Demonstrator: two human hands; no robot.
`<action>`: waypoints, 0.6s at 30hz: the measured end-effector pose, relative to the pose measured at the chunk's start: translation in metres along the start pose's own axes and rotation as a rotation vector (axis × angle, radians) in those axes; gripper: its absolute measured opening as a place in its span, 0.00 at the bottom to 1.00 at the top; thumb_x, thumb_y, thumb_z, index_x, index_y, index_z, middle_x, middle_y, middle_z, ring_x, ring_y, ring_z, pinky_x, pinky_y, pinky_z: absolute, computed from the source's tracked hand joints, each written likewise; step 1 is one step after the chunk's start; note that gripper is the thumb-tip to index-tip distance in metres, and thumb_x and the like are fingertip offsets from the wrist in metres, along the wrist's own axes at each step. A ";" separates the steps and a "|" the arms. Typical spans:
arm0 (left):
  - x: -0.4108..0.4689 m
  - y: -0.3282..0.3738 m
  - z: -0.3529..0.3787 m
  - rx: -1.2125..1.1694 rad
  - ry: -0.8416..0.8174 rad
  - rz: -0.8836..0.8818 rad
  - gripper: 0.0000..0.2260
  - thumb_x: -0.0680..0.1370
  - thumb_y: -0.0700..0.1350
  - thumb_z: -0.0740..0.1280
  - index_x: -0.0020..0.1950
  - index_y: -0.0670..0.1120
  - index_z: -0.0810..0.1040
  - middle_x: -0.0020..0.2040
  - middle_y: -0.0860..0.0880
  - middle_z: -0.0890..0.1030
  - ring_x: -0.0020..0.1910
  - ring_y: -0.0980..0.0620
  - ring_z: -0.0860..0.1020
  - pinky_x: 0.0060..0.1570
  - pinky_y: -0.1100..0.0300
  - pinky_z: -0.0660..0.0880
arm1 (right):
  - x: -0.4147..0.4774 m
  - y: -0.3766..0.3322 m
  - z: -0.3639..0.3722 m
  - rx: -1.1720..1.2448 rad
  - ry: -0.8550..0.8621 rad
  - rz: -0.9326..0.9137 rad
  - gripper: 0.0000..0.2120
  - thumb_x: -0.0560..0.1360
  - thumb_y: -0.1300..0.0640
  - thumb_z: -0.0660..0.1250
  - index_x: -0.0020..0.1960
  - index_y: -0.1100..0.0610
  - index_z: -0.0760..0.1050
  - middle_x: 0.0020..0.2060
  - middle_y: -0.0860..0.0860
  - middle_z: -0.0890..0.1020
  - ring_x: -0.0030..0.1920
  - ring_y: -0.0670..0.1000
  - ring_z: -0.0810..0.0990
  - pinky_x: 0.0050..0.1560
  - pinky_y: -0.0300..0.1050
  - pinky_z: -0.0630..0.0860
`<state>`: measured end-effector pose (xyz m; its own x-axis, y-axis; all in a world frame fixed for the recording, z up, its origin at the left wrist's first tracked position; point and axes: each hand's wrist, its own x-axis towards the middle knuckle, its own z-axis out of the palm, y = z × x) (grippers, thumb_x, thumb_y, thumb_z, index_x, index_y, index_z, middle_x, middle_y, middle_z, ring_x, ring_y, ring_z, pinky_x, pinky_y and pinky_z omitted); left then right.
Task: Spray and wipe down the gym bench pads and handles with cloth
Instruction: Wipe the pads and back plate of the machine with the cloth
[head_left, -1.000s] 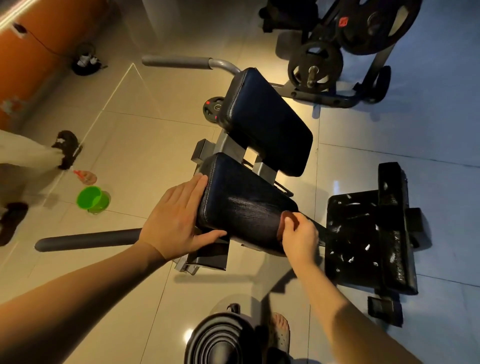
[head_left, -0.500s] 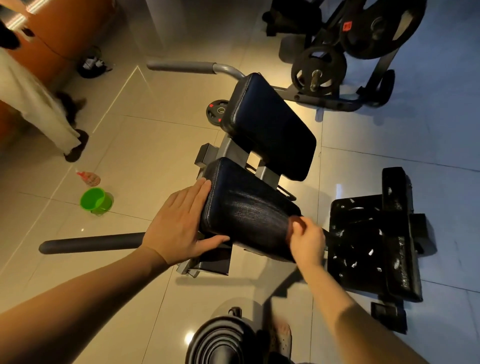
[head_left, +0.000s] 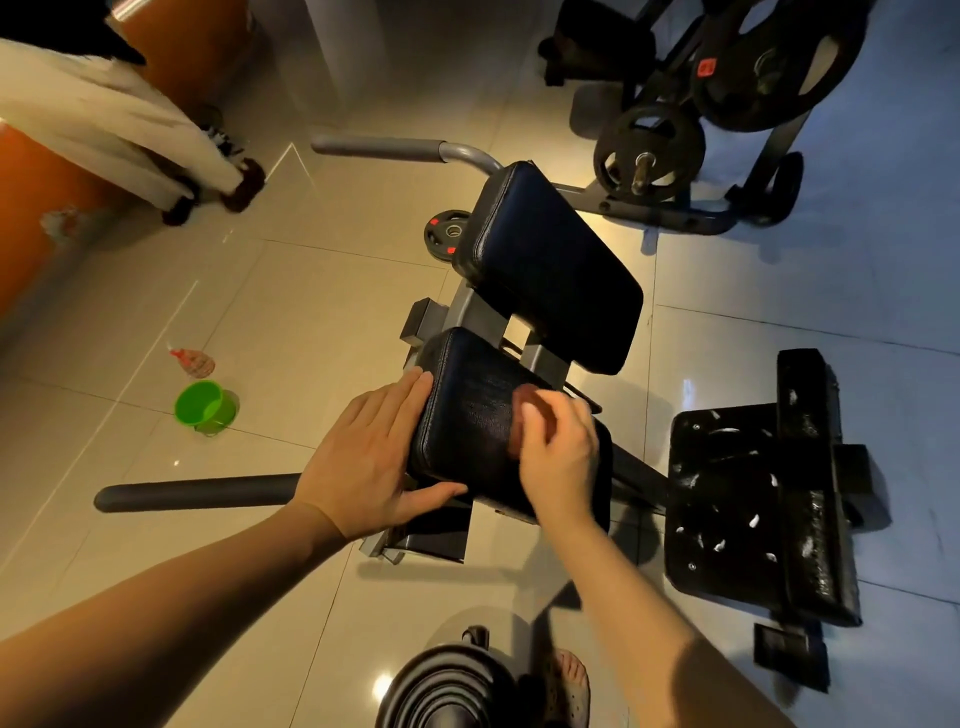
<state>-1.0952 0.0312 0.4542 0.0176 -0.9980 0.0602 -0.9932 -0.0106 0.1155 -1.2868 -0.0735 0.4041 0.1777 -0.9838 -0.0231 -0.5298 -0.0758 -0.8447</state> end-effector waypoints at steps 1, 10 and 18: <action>0.000 0.000 0.000 0.006 0.002 0.006 0.49 0.75 0.76 0.59 0.82 0.40 0.57 0.78 0.39 0.67 0.73 0.41 0.70 0.74 0.47 0.66 | 0.002 0.022 -0.007 -0.047 0.013 0.081 0.10 0.83 0.54 0.62 0.60 0.55 0.78 0.55 0.50 0.76 0.56 0.49 0.77 0.45 0.30 0.65; -0.001 -0.001 0.000 -0.016 -0.011 -0.007 0.50 0.74 0.77 0.59 0.82 0.41 0.55 0.79 0.39 0.65 0.74 0.41 0.69 0.74 0.46 0.67 | 0.017 -0.033 0.008 0.088 -0.034 0.124 0.04 0.79 0.52 0.66 0.50 0.52 0.76 0.51 0.50 0.78 0.51 0.50 0.77 0.44 0.38 0.72; 0.000 0.000 0.000 -0.015 -0.004 -0.008 0.50 0.74 0.77 0.58 0.82 0.41 0.57 0.79 0.39 0.65 0.74 0.41 0.70 0.73 0.46 0.68 | -0.004 0.014 -0.004 0.017 -0.023 -0.089 0.04 0.81 0.54 0.67 0.53 0.53 0.78 0.50 0.46 0.76 0.50 0.43 0.75 0.45 0.33 0.71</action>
<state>-1.0956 0.0310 0.4543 0.0255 -0.9982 0.0550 -0.9912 -0.0180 0.1313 -1.2983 -0.0712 0.3948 0.2423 -0.9694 0.0408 -0.4967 -0.1600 -0.8531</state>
